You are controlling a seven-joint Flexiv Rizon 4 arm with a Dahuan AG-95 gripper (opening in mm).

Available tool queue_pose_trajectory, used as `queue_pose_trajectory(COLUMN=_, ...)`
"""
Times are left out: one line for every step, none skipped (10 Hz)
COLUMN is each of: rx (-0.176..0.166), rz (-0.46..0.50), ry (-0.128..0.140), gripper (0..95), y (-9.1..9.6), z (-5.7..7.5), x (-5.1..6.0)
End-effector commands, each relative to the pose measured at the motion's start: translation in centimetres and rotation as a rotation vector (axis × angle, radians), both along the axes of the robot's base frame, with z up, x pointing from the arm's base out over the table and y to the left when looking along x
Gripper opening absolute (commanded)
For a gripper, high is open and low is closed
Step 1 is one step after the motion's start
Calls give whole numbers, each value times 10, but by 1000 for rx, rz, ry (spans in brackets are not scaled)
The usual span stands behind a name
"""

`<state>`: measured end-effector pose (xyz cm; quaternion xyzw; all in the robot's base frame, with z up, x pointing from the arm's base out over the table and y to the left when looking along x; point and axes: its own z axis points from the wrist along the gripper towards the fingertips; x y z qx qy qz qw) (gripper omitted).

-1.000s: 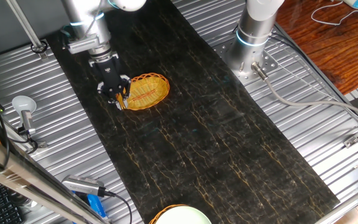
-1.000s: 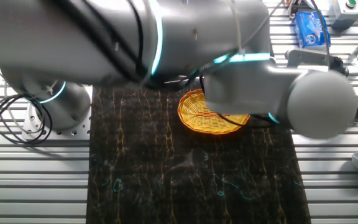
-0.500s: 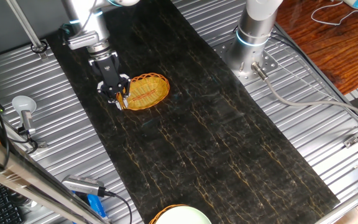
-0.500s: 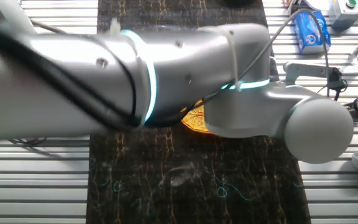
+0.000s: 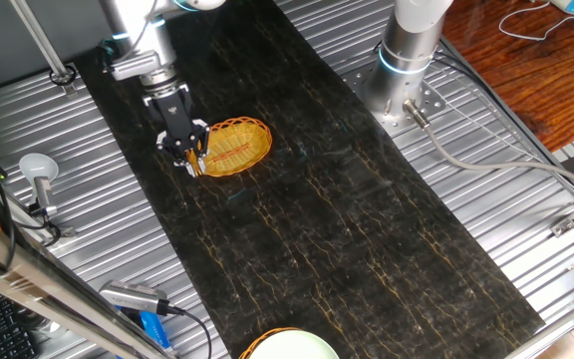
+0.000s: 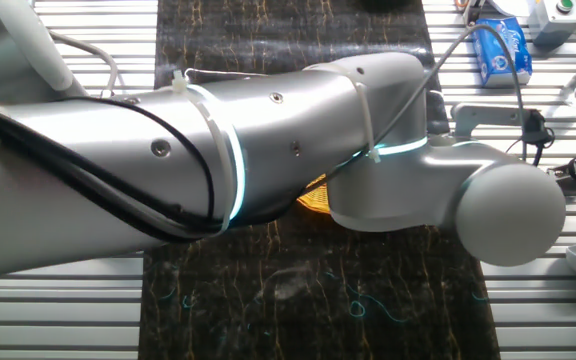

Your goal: Use a clamp

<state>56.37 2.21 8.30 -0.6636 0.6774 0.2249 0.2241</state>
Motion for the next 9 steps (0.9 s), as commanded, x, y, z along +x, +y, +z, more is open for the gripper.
queue_pose_trajectory(rx=-7, rz=11, ry=-2, gripper=0, y=-1, z=-1, x=-2)
queue_pose_trajectory(rx=-8, rz=13, ry=-4, gripper=0, y=-2, z=-2, x=-3)
queue_pose_trajectory(rx=-4, rz=19, ry=-11, gripper=0, y=-2, z=-3, x=-5)
queue_pose_trajectory(rx=-3, rz=20, ry=-13, gripper=0, y=-2, z=-4, x=-6)
queue_pose_trajectory(rx=-7, rz=29, ry=-20, gripper=0, y=-3, z=-4, x=-7)
queue_pose_trajectory(rx=-14, rz=31, ry=-22, gripper=0, y=-3, z=-5, x=-7)
queue_pose_trajectory(rx=-20, rz=32, ry=-30, gripper=0, y=-3, z=-5, x=-8)
queue_pose_trajectory(rx=-22, rz=34, ry=-39, gripper=0, y=-3, z=-5, x=-8)
queue_pose_trajectory(rx=-21, rz=34, ry=-40, gripper=0, y=-3, z=-5, x=-8)
